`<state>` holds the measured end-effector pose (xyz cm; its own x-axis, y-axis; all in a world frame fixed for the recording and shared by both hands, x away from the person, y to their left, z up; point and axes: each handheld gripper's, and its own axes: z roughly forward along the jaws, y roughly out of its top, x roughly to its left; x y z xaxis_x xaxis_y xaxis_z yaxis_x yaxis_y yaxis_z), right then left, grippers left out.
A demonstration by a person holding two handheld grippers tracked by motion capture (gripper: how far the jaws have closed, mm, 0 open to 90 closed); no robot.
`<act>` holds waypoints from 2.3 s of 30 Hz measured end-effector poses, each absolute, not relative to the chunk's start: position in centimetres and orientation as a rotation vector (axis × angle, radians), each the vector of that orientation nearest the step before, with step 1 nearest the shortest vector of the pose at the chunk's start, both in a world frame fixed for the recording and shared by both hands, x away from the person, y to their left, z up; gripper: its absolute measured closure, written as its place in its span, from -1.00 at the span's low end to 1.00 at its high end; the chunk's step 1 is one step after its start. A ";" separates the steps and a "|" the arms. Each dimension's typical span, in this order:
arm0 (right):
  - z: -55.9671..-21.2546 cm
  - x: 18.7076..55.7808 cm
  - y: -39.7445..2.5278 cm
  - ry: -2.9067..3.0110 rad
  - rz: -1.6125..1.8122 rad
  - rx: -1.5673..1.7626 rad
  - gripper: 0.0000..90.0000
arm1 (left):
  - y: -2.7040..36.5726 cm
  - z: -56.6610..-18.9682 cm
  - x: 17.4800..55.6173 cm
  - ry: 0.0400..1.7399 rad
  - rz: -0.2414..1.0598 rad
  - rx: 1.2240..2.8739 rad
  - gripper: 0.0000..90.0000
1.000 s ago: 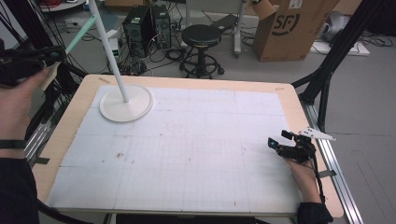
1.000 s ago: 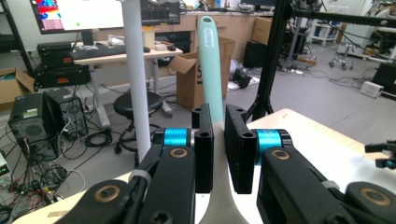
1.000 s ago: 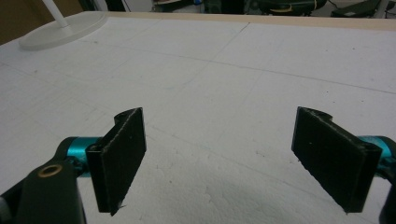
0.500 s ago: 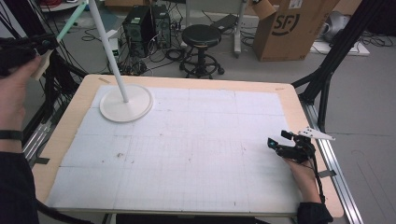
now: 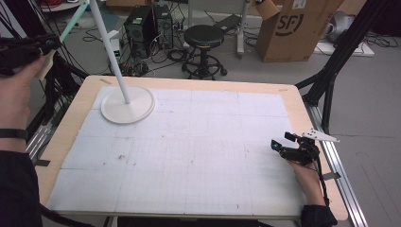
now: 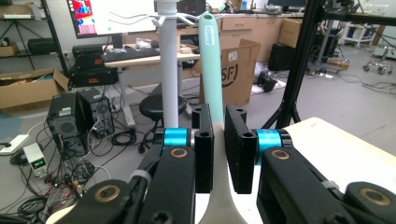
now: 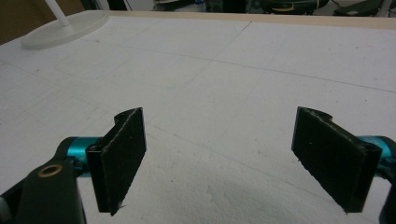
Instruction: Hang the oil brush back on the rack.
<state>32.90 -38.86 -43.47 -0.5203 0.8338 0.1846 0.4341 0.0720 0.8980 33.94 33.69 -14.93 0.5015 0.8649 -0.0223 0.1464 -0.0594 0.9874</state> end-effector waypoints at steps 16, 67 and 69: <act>-43.5 32.9 -38.9 1.979 1.436 1.264 -0.62 | 33.3 -15.3 35.0 0.934 0.746 1.555 0.83; -43.5 32.9 -38.7 1.987 1.428 1.254 -0.62 | 28.4 -31.6 32.2 0.777 0.564 1.640 -0.48; -43.5 32.8 -38.7 1.988 1.430 1.259 -0.62 | 28.1 -33.0 32.0 0.780 0.555 1.645 -0.51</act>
